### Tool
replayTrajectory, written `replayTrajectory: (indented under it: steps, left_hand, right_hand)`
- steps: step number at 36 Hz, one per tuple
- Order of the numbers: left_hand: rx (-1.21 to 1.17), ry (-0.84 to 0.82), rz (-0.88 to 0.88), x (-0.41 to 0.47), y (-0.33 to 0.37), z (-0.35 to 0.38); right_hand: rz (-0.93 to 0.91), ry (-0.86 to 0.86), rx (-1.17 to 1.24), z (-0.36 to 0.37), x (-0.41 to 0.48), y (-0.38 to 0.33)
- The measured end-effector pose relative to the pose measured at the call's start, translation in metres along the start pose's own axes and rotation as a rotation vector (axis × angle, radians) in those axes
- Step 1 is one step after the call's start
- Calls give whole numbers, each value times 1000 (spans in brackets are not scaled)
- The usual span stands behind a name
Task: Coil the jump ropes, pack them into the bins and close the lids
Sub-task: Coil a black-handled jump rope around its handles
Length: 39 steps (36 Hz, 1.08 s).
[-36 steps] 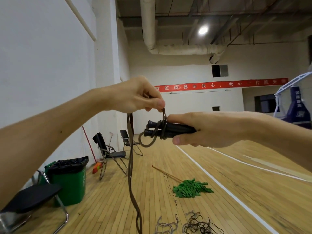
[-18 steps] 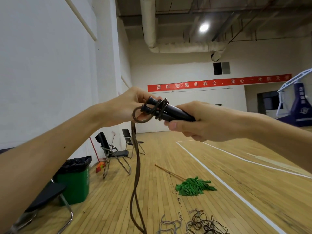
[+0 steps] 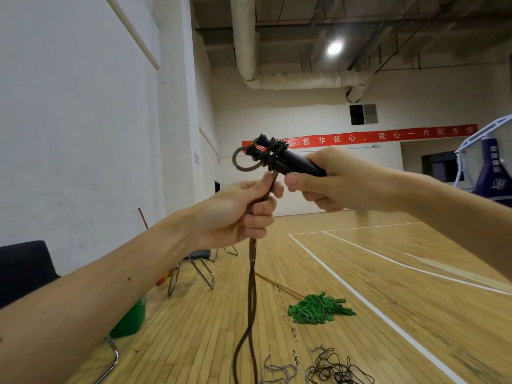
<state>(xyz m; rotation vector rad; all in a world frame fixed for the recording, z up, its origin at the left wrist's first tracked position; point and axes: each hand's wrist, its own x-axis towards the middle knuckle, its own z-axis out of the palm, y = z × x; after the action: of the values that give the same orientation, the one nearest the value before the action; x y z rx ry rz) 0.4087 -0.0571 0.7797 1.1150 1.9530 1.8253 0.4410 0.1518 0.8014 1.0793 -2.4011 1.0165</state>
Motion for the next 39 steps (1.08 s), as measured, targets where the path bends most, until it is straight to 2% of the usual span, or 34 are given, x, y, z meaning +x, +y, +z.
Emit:
replayTrajectory:
  steps: [4, 9, 13, 15, 19, 23, 26, 31, 35, 39]
  left_hand:
    - [-24, 46, -4, 3, -5, 8]
    - [77, 207, 15, 8, -9, 20]
    - [200, 282, -6, 6, -13, 15]
    - [254, 307, -22, 5, -17, 10]
    - [283, 301, -62, 4, -24, 8]
    - [253, 223, -123, -2, -30, 11]
    - [447, 253, -135, -3, -33, 11]
    - [947, 284, -105, 1, -29, 8]
    - [1234, 257, -57, -2, -18, 11]
    - [1511, 199, -20, -8, -4, 11]
  right_hand:
    - [-6, 28, -9, 1, 4, 9]
    - [-10, 143, -116, 4, 19, 25]
    - [37, 109, -126, 7, 28, 36]
    - [51, 115, -229, 8, 31, 40]
    - [72, 196, -438, 13, 37, 49]
    - [109, 312, -505, 7, 43, 59]
    - [171, 309, -529, 5, 44, 67]
    - [233, 243, -599, 9, 43, 67]
    - [292, 113, -590, 7, 42, 64]
    - [416, -103, -483, 2, 37, 61]
